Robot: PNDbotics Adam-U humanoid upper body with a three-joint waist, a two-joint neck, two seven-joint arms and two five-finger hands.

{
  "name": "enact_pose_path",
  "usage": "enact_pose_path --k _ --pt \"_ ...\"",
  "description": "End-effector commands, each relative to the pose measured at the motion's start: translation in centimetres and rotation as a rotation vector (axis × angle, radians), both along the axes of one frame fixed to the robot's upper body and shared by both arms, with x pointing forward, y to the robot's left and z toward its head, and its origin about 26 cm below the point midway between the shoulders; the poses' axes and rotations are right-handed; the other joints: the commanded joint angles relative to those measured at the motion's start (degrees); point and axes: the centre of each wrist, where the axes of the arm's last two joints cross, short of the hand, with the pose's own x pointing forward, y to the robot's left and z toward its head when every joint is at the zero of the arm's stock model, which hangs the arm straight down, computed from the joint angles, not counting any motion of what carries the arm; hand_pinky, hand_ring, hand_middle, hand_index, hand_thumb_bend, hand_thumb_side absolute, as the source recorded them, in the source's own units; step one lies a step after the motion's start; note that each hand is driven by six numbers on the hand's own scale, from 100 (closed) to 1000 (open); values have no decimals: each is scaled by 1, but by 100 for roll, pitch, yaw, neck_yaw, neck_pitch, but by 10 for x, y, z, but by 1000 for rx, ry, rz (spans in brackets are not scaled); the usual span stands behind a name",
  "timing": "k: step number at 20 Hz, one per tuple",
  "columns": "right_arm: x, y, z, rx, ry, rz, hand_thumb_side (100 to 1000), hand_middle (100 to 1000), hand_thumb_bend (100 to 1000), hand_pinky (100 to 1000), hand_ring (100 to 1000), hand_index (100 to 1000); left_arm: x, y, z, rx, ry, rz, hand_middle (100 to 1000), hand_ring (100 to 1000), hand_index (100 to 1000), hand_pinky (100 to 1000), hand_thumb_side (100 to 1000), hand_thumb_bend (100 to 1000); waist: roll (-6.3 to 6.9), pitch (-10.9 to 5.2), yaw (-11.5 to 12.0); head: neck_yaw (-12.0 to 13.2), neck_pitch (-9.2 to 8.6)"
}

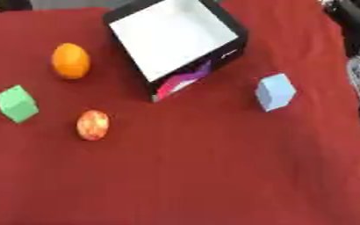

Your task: Pick up objects on the table and place them in the box.

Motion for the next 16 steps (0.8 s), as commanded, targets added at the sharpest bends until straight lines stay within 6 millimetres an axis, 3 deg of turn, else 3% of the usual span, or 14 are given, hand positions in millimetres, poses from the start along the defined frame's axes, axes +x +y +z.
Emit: enact_pose_path --k 1,4,6,10,11,16 --pt "-4 -7 17 -62 -28 -3 455 787 556 943 819 894 -1 6 11 28 -29 11 728 712 858 834 640 327 -91 -139 -6 -57 -2" --pt "-9 -10 34 -202 -22 34 498 829 592 950 858 927 -1 8 11 36 -28 15 728 711 858 834 640 326 -101 -146 -16 -98 -2" --pt "-15 -14 52 -389 10 84 499 838 605 947 868 923 -2 9 11 41 -25 20 728 711 858 834 640 326 -118 -151 -28 -103 -2" --pt "-29 -18 89 -813 89 202 471 834 611 932 874 906 -2 11 10 52 -17 23 728 711 859 834 641 325 -150 -159 -63 -104 -2" --pt "-33 -19 97 -904 111 227 447 837 578 930 876 903 -2 11 10 56 -16 23 728 711 858 834 643 320 -159 -161 -69 -105 -2" --pt "-44 -15 114 -1192 218 339 382 840 582 923 879 895 -2 12 11 71 -14 18 727 710 858 834 644 318 -179 -165 -65 -121 -2"
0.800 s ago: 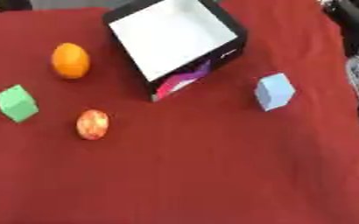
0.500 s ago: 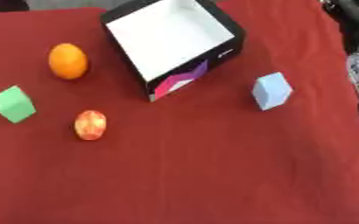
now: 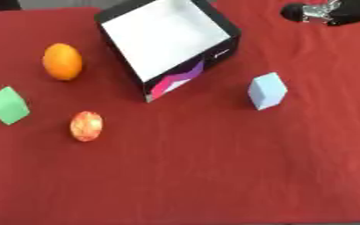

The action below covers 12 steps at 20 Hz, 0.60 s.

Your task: Pick up objects on the table and place them in the box.

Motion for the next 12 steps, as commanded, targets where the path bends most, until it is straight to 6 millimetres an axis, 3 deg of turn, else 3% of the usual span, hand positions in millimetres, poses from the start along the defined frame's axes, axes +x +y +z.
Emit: enact_pose_path --k 1,6,12 --pt "-12 4 22 -194 37 36 362 841 589 921 878 894 -1 6 11 40 -21 6 727 710 858 834 644 316 -85 -163 8 -27 -4" --pt "-18 11 21 -318 139 98 281 857 611 928 888 898 0 6 12 43 -22 3 727 710 858 835 646 312 -85 -143 26 -19 -8" --pt "-20 15 22 -365 201 144 245 848 632 925 881 889 0 5 12 42 -20 -1 727 710 858 835 649 310 -75 -125 5 -16 -4"
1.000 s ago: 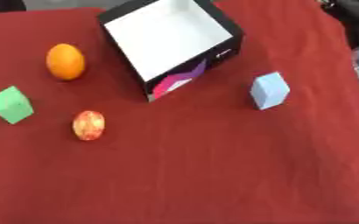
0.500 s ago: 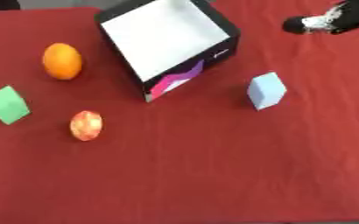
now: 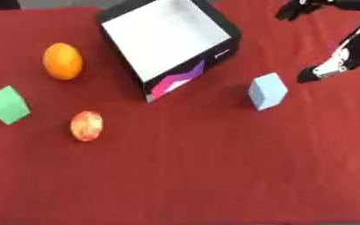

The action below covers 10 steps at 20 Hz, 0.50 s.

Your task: Pick up objects on the table and place them in the box.

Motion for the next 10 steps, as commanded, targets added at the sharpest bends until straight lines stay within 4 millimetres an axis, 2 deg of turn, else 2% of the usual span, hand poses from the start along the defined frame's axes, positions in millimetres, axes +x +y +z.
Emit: enact_pose_path --k 1,10 --pt "-5 2 13 -50 -7 5 242 839 637 924 877 885 0 4 11 33 -24 0 727 710 858 835 649 310 -65 -121 -4 -11 -5" --pt "2 8 -8 -66 18 -44 251 818 639 908 858 854 0 1 9 27 -18 -12 727 709 858 836 655 305 -32 -80 6 -45 -5"
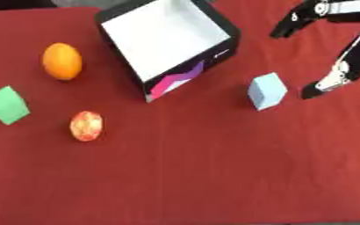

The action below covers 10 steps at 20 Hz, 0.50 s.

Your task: Pick up objects on the table and place them in the box.

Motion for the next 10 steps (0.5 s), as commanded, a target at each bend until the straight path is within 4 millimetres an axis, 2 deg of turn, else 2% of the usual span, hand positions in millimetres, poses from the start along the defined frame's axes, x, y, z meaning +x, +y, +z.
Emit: enact_pose_path --k 1,10 --pt "2 1 1 -32 -35 -35 247 816 640 907 857 850 0 2 9 22 -23 -5 727 709 858 836 656 304 -26 -76 8 -34 -5" --pt "19 3 -32 -54 5 -73 247 809 614 902 854 845 0 0 7 11 -18 -12 727 709 858 837 661 300 26 -5 16 -94 -21"
